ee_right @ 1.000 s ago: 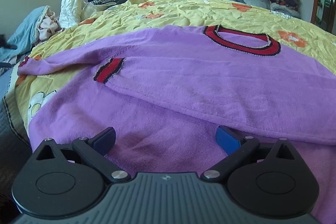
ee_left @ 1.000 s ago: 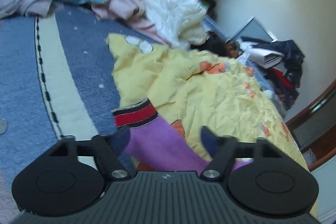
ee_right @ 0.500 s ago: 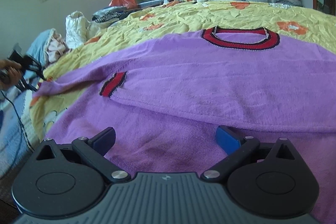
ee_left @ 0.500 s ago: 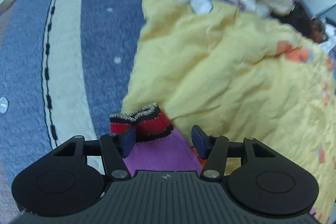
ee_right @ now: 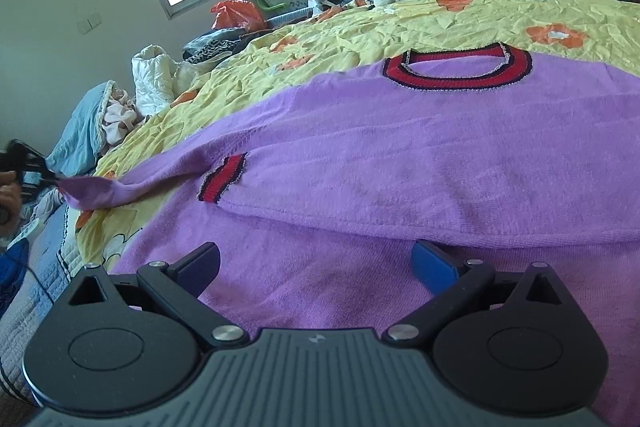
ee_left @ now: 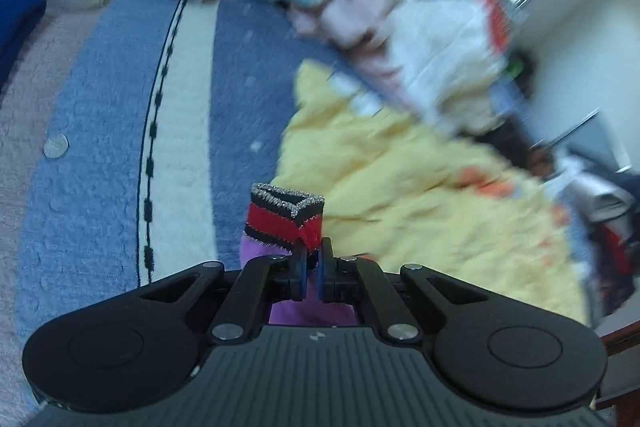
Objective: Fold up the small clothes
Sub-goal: 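Fold the held sleeve across the sweater body and open the left gripper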
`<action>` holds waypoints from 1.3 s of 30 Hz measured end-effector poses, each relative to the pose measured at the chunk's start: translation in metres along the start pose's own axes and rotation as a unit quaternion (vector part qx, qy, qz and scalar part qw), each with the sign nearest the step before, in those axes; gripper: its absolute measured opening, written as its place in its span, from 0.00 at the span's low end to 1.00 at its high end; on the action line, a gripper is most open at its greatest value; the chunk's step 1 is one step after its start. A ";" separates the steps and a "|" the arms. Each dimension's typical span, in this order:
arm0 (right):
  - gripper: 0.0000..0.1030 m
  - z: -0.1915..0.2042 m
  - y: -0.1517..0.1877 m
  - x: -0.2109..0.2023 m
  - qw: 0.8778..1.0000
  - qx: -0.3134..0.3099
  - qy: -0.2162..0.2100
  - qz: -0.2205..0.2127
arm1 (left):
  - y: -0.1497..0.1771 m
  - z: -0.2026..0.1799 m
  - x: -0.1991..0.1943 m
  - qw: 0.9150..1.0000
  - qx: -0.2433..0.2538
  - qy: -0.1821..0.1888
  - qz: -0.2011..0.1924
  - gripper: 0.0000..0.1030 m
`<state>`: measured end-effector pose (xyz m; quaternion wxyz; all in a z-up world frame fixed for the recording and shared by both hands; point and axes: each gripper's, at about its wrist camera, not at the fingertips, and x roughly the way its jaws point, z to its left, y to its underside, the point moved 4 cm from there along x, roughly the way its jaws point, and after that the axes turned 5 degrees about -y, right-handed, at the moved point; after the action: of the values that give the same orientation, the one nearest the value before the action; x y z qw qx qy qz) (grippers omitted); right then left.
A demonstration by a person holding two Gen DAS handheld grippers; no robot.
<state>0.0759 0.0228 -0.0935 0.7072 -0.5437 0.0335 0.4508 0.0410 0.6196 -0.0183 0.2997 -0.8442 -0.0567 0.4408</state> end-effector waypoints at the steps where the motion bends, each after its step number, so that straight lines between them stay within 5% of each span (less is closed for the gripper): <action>1: 1.00 0.001 0.000 0.000 1.000 -0.002 0.002 0.003 | 0.001 -0.004 -0.011 1.000 0.010 0.021 -0.020 0.05; 4: 1.00 0.004 0.001 -0.002 1.000 -0.011 0.012 0.012 | 0.002 -0.032 -0.043 0.992 0.061 0.091 -0.070 0.05; 6: 1.00 0.003 0.003 -0.006 1.000 -0.012 0.020 0.013 | 0.006 -0.066 -0.068 0.978 0.118 0.144 -0.100 0.04; 9: 1.00 -0.002 0.007 -0.017 0.999 0.001 0.031 0.007 | 0.025 -0.123 -0.109 0.940 0.209 0.239 -0.126 0.04; 13: 1.00 -0.012 0.012 -0.034 0.999 0.030 0.044 -0.005 | 0.071 -0.187 -0.154 0.878 0.300 0.349 -0.130 0.04; 16: 1.00 -0.017 0.014 -0.043 0.998 0.037 0.055 -0.006 | 0.100 -0.213 -0.166 0.852 0.321 0.396 -0.116 0.04; 27: 1.00 -0.019 0.013 -0.053 0.996 0.040 0.076 -0.009 | 0.179 -0.248 -0.144 0.801 0.395 0.450 -0.031 0.04; 39: 1.00 -0.045 0.018 -0.081 0.991 0.070 0.114 -0.016 | 0.370 -0.322 -0.120 0.760 0.496 0.418 0.041 0.05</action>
<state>0.0362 -0.0614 -0.0812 0.7420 -0.5414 0.1363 0.3712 0.1569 0.1281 0.0002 0.6525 -0.6792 0.3355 0.0218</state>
